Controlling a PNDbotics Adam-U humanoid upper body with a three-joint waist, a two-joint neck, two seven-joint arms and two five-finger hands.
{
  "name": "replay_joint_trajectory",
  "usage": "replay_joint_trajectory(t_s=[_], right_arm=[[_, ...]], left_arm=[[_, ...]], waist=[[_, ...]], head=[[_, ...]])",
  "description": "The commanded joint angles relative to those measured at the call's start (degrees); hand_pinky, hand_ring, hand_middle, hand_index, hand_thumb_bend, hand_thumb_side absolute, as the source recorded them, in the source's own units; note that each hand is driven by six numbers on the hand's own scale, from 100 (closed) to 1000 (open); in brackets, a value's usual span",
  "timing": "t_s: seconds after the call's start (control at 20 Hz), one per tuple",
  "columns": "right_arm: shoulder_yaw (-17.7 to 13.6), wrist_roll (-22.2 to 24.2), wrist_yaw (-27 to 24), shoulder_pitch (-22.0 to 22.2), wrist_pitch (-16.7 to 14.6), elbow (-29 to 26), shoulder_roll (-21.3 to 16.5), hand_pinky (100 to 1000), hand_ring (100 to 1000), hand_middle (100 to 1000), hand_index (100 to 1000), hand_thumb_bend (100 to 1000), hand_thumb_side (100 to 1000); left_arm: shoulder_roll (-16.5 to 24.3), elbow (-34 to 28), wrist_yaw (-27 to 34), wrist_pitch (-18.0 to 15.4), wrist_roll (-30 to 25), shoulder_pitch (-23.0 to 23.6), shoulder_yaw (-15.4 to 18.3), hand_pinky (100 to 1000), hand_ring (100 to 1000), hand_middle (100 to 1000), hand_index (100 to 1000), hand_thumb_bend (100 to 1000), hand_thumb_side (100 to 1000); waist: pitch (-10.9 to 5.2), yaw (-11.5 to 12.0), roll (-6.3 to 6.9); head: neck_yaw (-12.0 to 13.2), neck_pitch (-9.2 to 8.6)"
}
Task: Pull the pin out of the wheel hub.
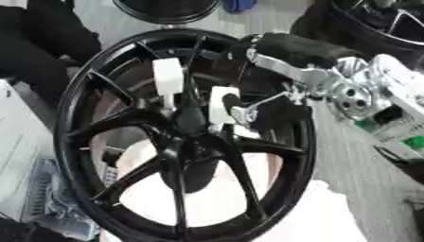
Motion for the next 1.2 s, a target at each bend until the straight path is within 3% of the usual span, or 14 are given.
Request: replay_joint_trajectory(t_s=[0.05,0.55,1.2], right_arm=[[-0.8,10.2,0.5,-0.4,10.8,-0.4,-0.9,910,916,807,874,100,396],[-1.1,10.5,-1.0,0.5,8.5,-0.4,-1.2,910,925,816,879,100,510],[-2.0,11.4,-0.4,2.0,7.8,-0.4,-1.7,910,930,817,879,100,501]], left_arm=[[1.0,-0.3,0.4,0.1,0.0,-0.9,0.6,599,486,503,672,217,256],[0.6,-0.1,0.7,0.2,0.3,-1.3,0.9,599,486,502,671,210,260],[-0.1,0.2,1.0,0.4,0.6,-1.4,0.9,600,485,501,670,206,266]], waist=[[-0.55,0.1,0.39],[0.21,0.5,0.01],[1.23,1.4,-0.12]], head=[[-0.1,0.29],[-0.1,0.29],[-0.8,0.13]])
